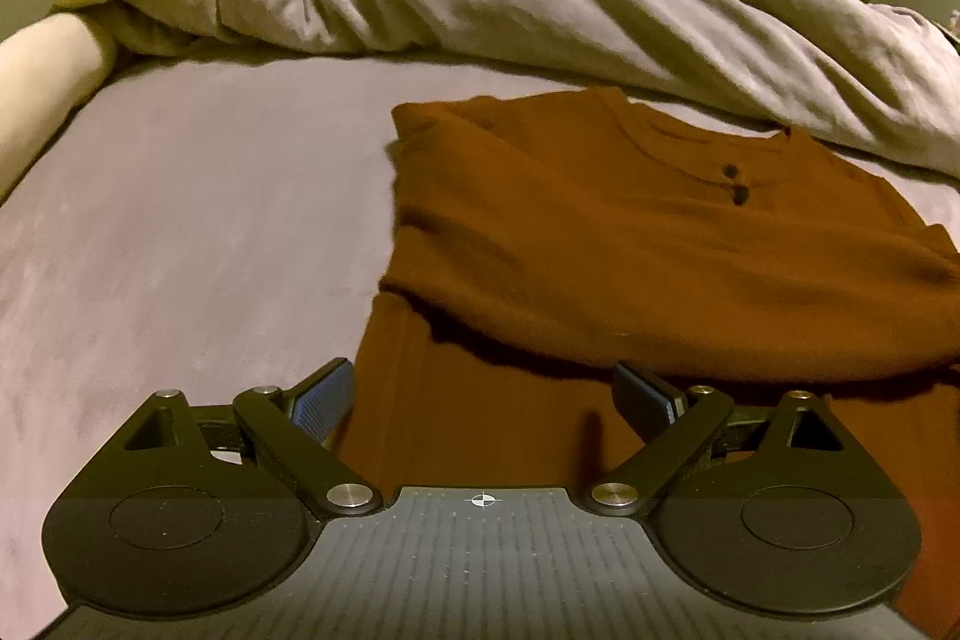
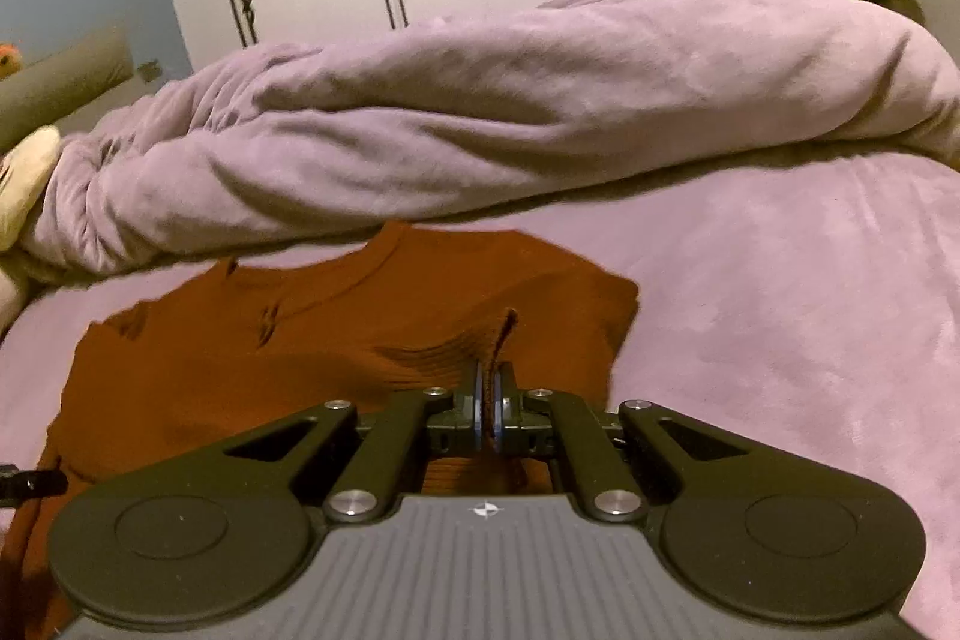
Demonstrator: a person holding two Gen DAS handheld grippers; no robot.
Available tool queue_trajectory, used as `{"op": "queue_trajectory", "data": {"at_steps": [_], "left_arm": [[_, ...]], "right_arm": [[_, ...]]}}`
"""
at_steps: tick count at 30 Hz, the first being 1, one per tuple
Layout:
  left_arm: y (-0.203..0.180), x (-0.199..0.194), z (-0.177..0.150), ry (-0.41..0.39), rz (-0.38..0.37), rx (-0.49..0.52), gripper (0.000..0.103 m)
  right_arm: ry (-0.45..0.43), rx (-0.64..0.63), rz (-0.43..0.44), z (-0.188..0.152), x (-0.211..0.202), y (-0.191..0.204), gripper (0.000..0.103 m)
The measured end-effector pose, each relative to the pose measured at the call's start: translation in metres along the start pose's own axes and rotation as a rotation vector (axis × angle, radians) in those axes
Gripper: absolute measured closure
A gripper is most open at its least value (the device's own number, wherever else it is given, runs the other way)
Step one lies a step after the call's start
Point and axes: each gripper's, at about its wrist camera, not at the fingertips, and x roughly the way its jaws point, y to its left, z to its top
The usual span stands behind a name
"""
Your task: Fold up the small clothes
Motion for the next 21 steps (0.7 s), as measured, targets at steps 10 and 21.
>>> {"op": "queue_trajectory", "data": {"at_steps": [10, 21], "left_arm": [[-0.002, 0.009, 0.005, 0.01, 0.01, -0.004, 0.007], [0.0, 0.032, -0.001, 0.07, 0.043, -0.002, 0.005]], "right_arm": [[0.032, -0.001, -0.179, 0.007, 0.018, -0.023, 0.099], [0.018, -0.065, -0.074, -0.016, 0.001, -0.011, 0.095]]}}
